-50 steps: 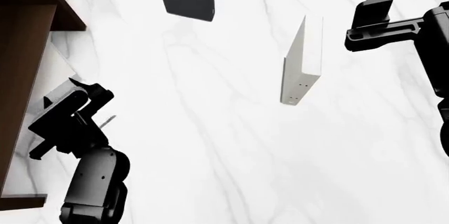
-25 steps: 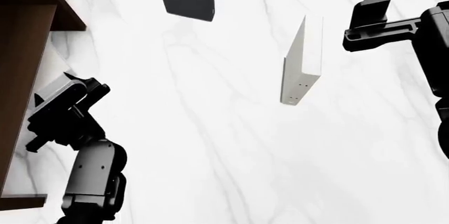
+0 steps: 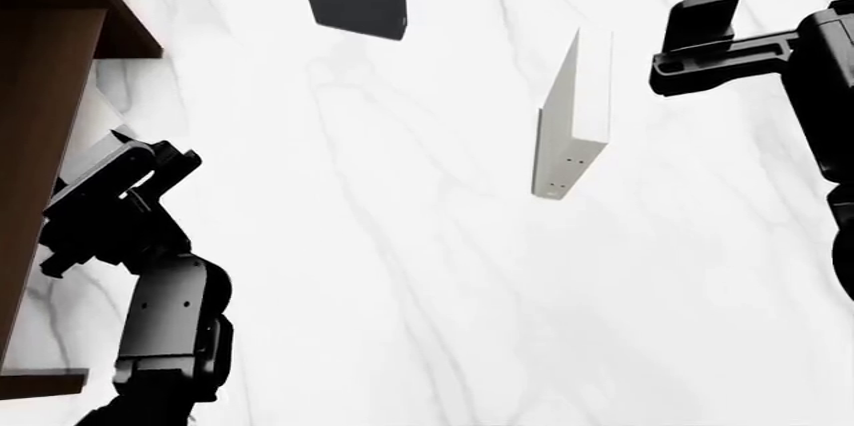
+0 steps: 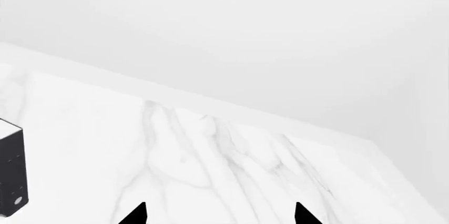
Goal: Pick up the book on the right and place it under the cabinet shelf.
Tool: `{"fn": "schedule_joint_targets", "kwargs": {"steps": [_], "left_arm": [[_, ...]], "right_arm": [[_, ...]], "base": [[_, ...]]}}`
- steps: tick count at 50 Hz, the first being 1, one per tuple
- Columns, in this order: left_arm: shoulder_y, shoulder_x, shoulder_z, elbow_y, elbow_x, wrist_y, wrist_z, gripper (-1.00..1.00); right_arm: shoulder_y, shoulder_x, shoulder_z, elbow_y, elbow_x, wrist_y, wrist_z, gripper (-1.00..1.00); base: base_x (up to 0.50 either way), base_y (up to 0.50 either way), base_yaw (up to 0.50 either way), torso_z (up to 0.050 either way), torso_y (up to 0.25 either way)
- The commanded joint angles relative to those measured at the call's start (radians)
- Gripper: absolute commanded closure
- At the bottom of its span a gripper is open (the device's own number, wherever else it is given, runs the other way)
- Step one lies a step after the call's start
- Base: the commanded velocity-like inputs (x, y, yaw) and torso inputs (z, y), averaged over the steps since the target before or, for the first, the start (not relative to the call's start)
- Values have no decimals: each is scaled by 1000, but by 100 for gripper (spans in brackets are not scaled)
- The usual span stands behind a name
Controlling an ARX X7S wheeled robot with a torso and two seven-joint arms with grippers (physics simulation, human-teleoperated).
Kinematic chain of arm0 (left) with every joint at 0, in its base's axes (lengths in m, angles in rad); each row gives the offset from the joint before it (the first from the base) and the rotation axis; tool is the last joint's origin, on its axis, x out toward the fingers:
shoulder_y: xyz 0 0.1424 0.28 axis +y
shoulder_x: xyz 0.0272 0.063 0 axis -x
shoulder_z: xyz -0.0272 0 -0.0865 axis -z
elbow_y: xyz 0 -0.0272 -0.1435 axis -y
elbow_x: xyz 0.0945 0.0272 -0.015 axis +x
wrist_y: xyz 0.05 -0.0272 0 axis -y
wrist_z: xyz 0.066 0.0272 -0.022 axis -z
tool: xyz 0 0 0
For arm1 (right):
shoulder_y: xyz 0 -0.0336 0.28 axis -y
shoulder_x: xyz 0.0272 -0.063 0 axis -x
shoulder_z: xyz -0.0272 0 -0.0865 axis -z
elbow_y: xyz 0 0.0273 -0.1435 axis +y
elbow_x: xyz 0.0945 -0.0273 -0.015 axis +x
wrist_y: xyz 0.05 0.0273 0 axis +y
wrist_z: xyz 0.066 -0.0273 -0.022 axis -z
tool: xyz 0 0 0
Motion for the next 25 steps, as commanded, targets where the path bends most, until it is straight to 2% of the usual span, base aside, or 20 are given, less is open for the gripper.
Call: {"fn": "schedule_joint_targets", "kwargs": {"steps": [1,9,21,25], "left_arm": [[11,-45,-256,-298,-323,-63,167,-100],[26,5,-286,-299,-307,-104,317,-100],[39,50,-401,-300,-229,-147,408,-100],[39,59,-481,-300,-254,-193,521,-100]], "right_arm": [[5,1,0,-6,1,1,1,-100],[-8,2,1,-10,-3,-9,0,-100],[0,-2,2,-9,-1,-7,1,-100],[14,-8,-1,-8,2,3,0,-100]], "base": [[0,0,0,-12,-11],[0,0,0,-5,-13],[0,0,0,-6,-15],[6,1,1,-6,-15]]}}
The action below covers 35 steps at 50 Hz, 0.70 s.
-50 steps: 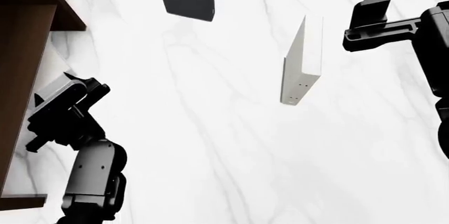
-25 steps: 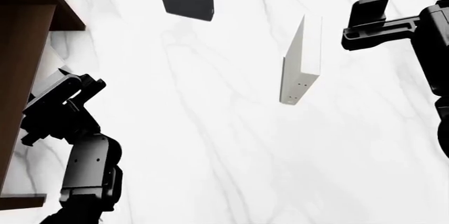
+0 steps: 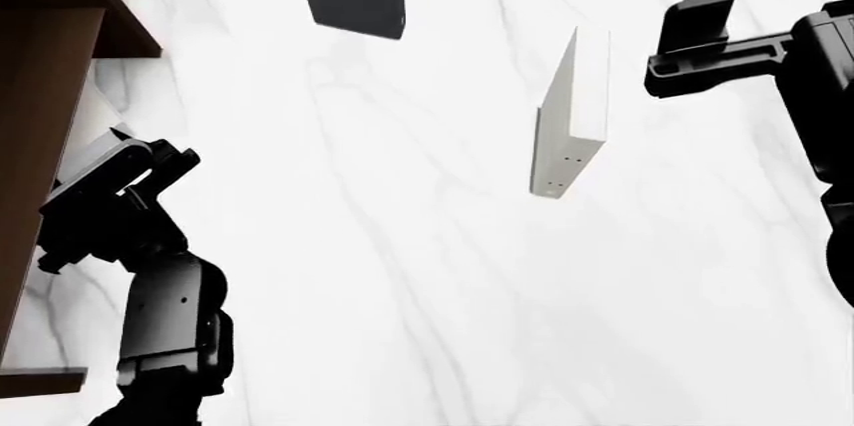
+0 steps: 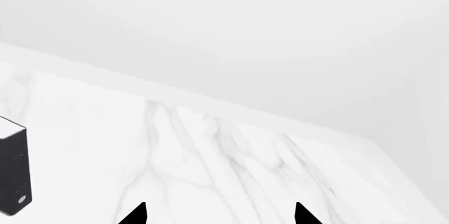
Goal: Pick up the book on the right and place it under the cabinet shelf.
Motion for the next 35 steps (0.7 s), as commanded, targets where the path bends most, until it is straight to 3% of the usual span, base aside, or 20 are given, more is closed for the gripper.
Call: {"fn": "schedule_joint_targets", "kwargs": {"steps": [1,15,35], "left_arm": [[38,11,-252,-284,-418,-169,411,-100],[44,30,-528,-285,-336,-288,598,-100],[96,83,-764,-284,-160,-276,653,-100]], "right_arm": [[21,-2,1,-8,8,9,3,-100],[61,-27,-15,-5,12,40,6,-100],[114,-75,-35,8,9,65,-5,-100]], "base": [[11,3,3,0,-15],[8,4,4,-5,-13],[9,7,7,-5,-11]]}}
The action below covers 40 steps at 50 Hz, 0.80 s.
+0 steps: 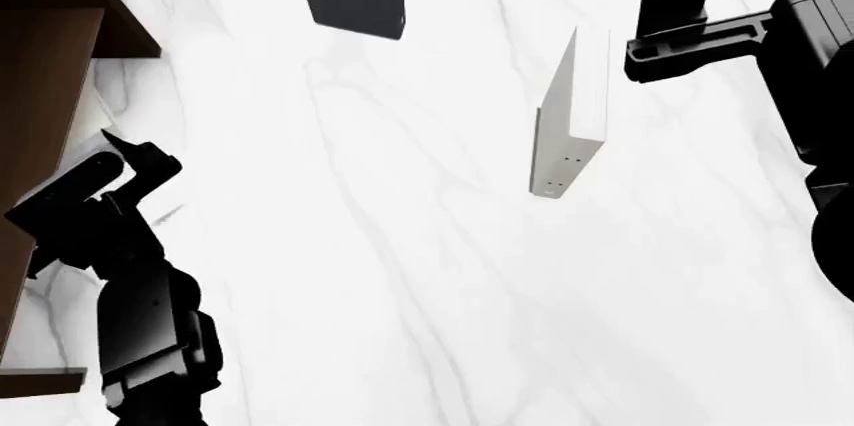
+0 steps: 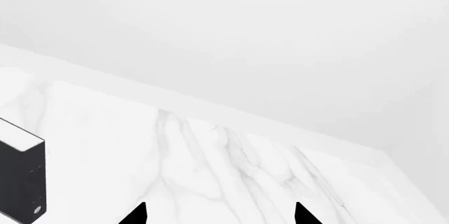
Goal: Pick up the book on the right and place it under the cabinet shelf.
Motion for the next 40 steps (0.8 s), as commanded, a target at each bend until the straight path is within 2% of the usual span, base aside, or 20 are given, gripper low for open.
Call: {"fn": "schedule_joint_targets", "kwargs": {"steps": [1,12,24,28,35,37,40], "left_arm": [[40,0,-277,-463,-432,-100,361,-100],[63,38,-368,-463,-301,-125,427,-100],[92,88,-342,-462,-169,-92,502,-100],[108,101,-337,-462,-155,-93,551,-100],[125,117,-345,-462,-160,-119,571,-100],[131,122,-333,-463,-169,-123,575,-100],[148,123,-203,-464,-271,-122,565,-100]], "right_arm": [[39,-22,-8,-1,6,17,-3,-100],[47,-35,-15,4,-2,17,-12,-100],[16,-31,-14,2,-15,-6,-14,-100],[2,-31,-16,4,-25,-16,-17,-100],[-5,-31,-14,2,-25,-23,-19,-100],[-6,-29,-13,0,-23,-24,-18,-100],[-8,-26,-10,-2,-20,-25,-16,-100]], "base": [[11,7,7,0,-10],[4,7,7,-4,-9],[1,5,5,-3,-7],[0,1,1,-3,-8],[0,0,1,-3,-6],[0,0,0,0,-5],[0,0,0,0,-8]]}}
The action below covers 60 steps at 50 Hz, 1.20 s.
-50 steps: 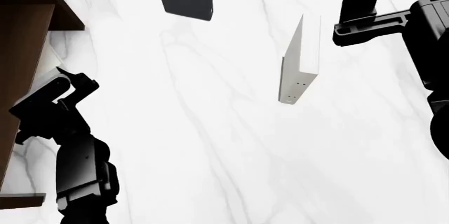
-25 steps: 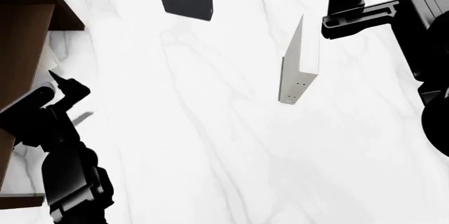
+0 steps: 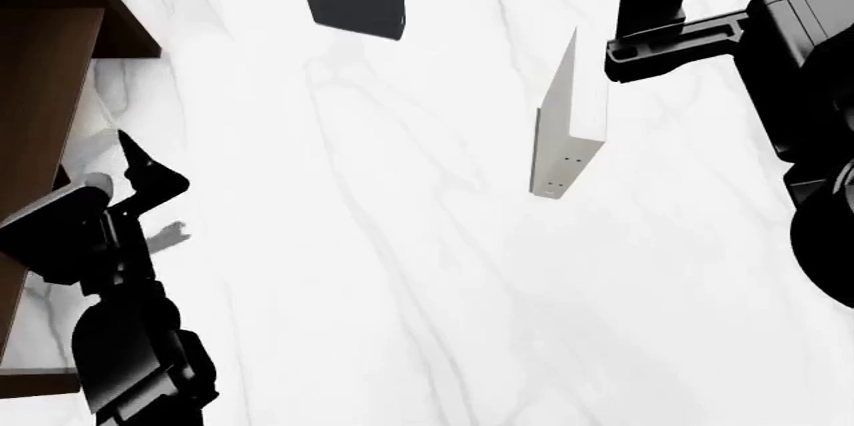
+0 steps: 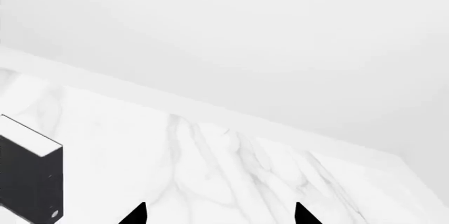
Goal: Pick up the book on the right and place it under the cabinet shelf.
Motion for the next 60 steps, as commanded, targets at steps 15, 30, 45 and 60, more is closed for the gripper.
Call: {"fn": "schedule_joint_targets", "kwargs": {"steps": [15,30,45,60], "left_arm": [[145,50,925,-587,-998,-36,1,-100],[143,50,1334,-587,-1299,42,-43,-100],[214,-50,1530,-399,-1173,226,-284,-100],[286,-312,1659,89,-911,246,-702,-100]], "right_arm": [[-34,12,6,-12,-4,-26,-1,-100],[-33,12,9,-18,3,-26,3,-100],[-58,22,14,-21,1,-42,0,-100],[-107,36,24,-34,-3,-74,8,-100]], "base": [[0,0,-4,-2,-5],[3,-2,-16,-4,-10],[2,-2,-8,-13,-23],[0,0,0,-7,-22]]}}
